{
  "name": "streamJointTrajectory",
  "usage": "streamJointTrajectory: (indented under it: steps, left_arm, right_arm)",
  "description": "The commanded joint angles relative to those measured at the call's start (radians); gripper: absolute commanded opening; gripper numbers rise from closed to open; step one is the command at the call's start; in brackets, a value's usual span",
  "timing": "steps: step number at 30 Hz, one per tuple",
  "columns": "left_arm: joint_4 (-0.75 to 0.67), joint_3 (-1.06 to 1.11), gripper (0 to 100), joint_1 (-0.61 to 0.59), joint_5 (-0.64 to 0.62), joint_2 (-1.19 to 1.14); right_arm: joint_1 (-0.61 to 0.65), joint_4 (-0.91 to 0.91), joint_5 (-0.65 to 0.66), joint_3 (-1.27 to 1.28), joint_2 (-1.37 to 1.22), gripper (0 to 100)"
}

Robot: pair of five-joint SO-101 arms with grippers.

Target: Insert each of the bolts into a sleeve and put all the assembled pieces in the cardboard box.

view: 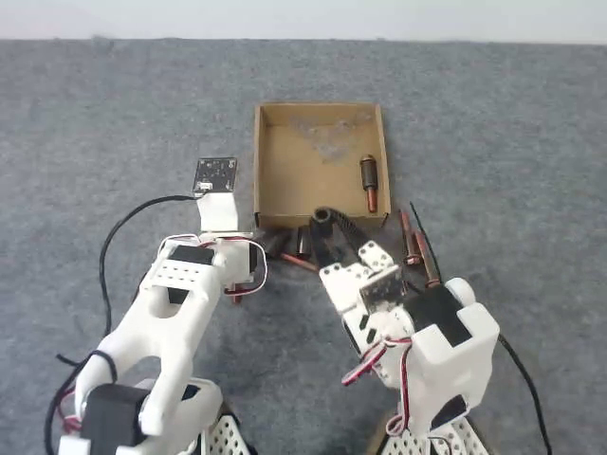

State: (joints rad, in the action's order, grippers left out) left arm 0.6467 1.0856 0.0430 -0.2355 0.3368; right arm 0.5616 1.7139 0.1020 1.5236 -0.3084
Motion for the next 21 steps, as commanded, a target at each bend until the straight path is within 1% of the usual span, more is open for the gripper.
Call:
streamJointTrajectory:
  steps: [1, 5, 8, 13, 17, 21]
  left_arm:
    - [-0.028, -0.01, 1, -0.006, 0.012, 0.055]
    - [-0.028, -0.01, 1, -0.006, 0.012, 0.055]
    - [-0.028, -0.01, 1, -0.006, 0.012, 0.055]
    - [-0.026, -0.008, 1, -0.006, 0.012, 0.055]
    - [-0.026, -0.008, 1, -0.006, 0.012, 0.063]
    - [-0.029, -0.019, 1, -0.006, 0.011, 0.064]
  right_arm:
    - [0.025, 0.045, -0.012, 0.048, 0.015, 0.6]
    - [0.025, 0.045, -0.014, 0.083, 0.015, 0.6]
    - [0.048, 0.045, -0.014, 0.106, 0.03, 0.6]
    - [0.064, 0.038, -0.014, 0.109, 0.045, 0.6]
    - [0.107, 0.036, -0.014, 0.106, 0.03, 0.6]
    - [0.114, 0.036, -0.012, 0.098, 0.005, 0.6]
